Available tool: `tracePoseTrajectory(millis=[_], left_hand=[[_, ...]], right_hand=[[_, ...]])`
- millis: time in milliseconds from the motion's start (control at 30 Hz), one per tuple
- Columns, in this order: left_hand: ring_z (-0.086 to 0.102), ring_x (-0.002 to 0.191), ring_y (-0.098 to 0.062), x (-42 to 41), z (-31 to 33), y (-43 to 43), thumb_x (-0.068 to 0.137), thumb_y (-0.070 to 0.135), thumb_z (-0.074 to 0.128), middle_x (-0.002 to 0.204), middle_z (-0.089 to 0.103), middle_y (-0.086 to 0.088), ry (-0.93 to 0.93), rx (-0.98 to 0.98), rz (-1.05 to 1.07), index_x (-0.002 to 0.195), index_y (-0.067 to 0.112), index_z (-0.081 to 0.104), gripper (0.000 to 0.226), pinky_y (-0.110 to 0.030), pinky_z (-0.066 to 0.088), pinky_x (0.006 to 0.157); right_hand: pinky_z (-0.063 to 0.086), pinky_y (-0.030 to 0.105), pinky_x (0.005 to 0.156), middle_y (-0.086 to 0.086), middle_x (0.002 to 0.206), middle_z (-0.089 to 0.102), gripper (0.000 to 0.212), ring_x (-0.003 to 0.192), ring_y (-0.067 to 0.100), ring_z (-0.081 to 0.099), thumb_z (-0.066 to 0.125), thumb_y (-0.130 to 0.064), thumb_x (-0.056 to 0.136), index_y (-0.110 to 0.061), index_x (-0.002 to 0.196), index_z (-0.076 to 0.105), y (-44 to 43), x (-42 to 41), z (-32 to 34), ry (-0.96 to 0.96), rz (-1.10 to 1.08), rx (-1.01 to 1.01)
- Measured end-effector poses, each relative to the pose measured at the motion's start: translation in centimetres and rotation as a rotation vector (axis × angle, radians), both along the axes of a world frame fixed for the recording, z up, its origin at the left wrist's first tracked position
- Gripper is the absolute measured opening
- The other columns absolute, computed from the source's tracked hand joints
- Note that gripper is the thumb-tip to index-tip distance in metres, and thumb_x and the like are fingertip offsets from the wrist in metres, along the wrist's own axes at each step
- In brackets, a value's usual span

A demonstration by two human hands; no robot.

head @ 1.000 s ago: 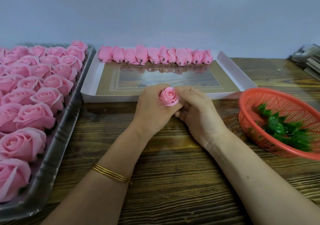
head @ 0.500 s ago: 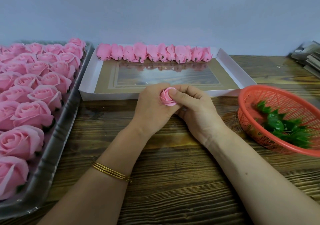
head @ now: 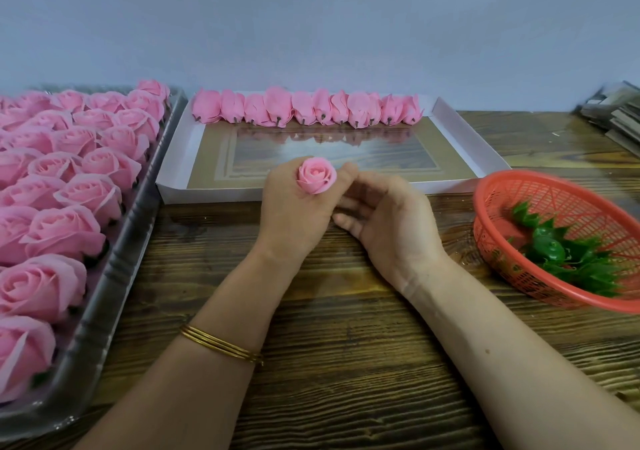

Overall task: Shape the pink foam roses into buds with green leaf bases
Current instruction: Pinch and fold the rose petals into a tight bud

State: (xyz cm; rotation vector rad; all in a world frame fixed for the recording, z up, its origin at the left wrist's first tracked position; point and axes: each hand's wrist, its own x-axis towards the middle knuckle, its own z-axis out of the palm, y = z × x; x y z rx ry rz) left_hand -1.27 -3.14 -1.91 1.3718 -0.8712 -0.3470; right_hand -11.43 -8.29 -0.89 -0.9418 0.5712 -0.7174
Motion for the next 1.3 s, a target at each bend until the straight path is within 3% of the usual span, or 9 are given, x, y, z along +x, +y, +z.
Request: tracePoseTrajectory(millis=[100, 167, 333, 633, 767, 933, 1033, 1167, 1300], left_hand=[[0.044, 0.049, 0.000, -0.2, 0.1, -0.2, 0.082, 0.020, 0.078, 0.053, 0.048, 0.013, 0.039, -0.017, 0.040, 0.060, 0.021, 0.048, 0.037, -0.017, 0.040, 0.050], [0.049, 0.053, -0.004, -0.6, 0.2, -0.3, 0.081, 0.020, 0.078, 0.058, 0.051, 0.009, 0.107, -0.026, 0.025, 0.066, 0.018, 0.050, 0.032, -0.021, 0.045, 0.053], [0.057, 0.052, -0.007, -1.2, 0.4, -0.2, 0.083, 0.015, 0.076, 0.057, 0.057, 0.004, 0.255, -0.046, -0.073, 0.065, 0.014, 0.054, 0.028, -0.020, 0.049, 0.053], [0.061, 0.054, -0.008, -0.7, 0.8, 0.3, 0.086, 0.005, 0.070, 0.059, 0.063, 0.003, 0.335, -0.054, -0.268, 0.070, 0.009, 0.063, 0.018, -0.019, 0.051, 0.055], [0.061, 0.060, -0.009, -0.1, 1.0, 0.8, 0.087, 0.006, 0.068, 0.064, 0.063, -0.001, 0.291, 0.001, -0.342, 0.071, 0.010, 0.065, 0.017, -0.021, 0.052, 0.061], [0.050, 0.075, -0.024, 0.4, 1.5, 1.3, 0.084, 0.024, 0.069, 0.075, 0.050, -0.012, 0.284, 0.052, -0.442, 0.079, -0.001, 0.059, 0.027, -0.045, 0.046, 0.076], [0.054, 0.080, -0.027, 0.1, 1.3, 1.0, 0.087, 0.024, 0.067, 0.081, 0.054, -0.018, 0.301, 0.023, -0.409, 0.089, -0.019, 0.054, 0.046, -0.057, 0.050, 0.087], [0.064, 0.069, -0.015, 0.1, 0.5, 0.5, 0.086, 0.026, 0.067, 0.072, 0.065, -0.009, 0.284, -0.007, -0.353, 0.099, -0.018, 0.060, 0.046, -0.026, 0.055, 0.071], [0.069, 0.072, -0.015, 0.2, 0.2, 0.4, 0.092, 0.017, 0.065, 0.078, 0.071, -0.010, 0.294, 0.012, -0.344, 0.095, -0.012, 0.065, 0.029, -0.022, 0.056, 0.067]], right_hand=[[0.051, 0.036, 0.082, 0.031, 0.102, 0.064, 0.035, 0.095, 0.031, 0.062, 0.041, 0.022, 0.076, 0.006, 0.100, 0.061, 0.5, 0.1, -0.3, 0.050, 0.009, -0.123], [0.050, 0.044, 0.094, 0.034, 0.107, 0.064, 0.042, 0.101, 0.038, 0.063, 0.049, 0.031, 0.071, 0.014, 0.109, 0.058, 0.8, 0.3, -0.6, 0.109, 0.000, -0.256], [0.054, 0.034, 0.092, 0.022, 0.105, 0.071, 0.048, 0.095, 0.023, 0.067, 0.074, 0.017, 0.069, 0.006, 0.115, 0.063, 1.1, 0.3, -0.9, 0.160, -0.018, -0.421], [0.051, 0.041, 0.095, 0.032, 0.105, 0.067, 0.046, 0.091, 0.025, 0.062, 0.074, 0.012, 0.073, 0.001, 0.117, 0.065, 1.1, 0.4, -0.8, 0.143, -0.045, -0.443], [0.051, 0.038, 0.094, 0.018, 0.088, 0.069, 0.041, 0.088, 0.022, 0.061, 0.068, 0.015, 0.076, -0.001, 0.114, 0.068, 0.7, 0.2, -1.1, 0.148, 0.023, -0.398], [0.046, 0.026, 0.076, 0.016, 0.079, 0.057, 0.028, 0.071, 0.016, 0.053, 0.067, 0.005, 0.069, 0.014, 0.095, 0.064, 0.3, 0.0, -1.0, 0.106, 0.129, -0.313], [0.048, 0.036, 0.090, 0.018, 0.085, 0.060, 0.030, 0.082, 0.024, 0.057, 0.070, 0.012, 0.071, 0.013, 0.101, 0.063, 0.2, -0.1, -1.0, 0.096, 0.129, -0.312], [0.051, 0.033, 0.092, 0.021, 0.093, 0.068, 0.040, 0.089, 0.023, 0.063, 0.071, 0.017, 0.072, 0.007, 0.111, 0.065, 0.4, 0.1, -1.2, 0.130, 0.064, -0.372], [0.053, 0.031, 0.088, 0.023, 0.096, 0.069, 0.044, 0.088, 0.022, 0.064, 0.074, 0.015, 0.071, 0.006, 0.113, 0.063, 0.4, 0.3, -1.3, 0.122, 0.006, -0.388]])
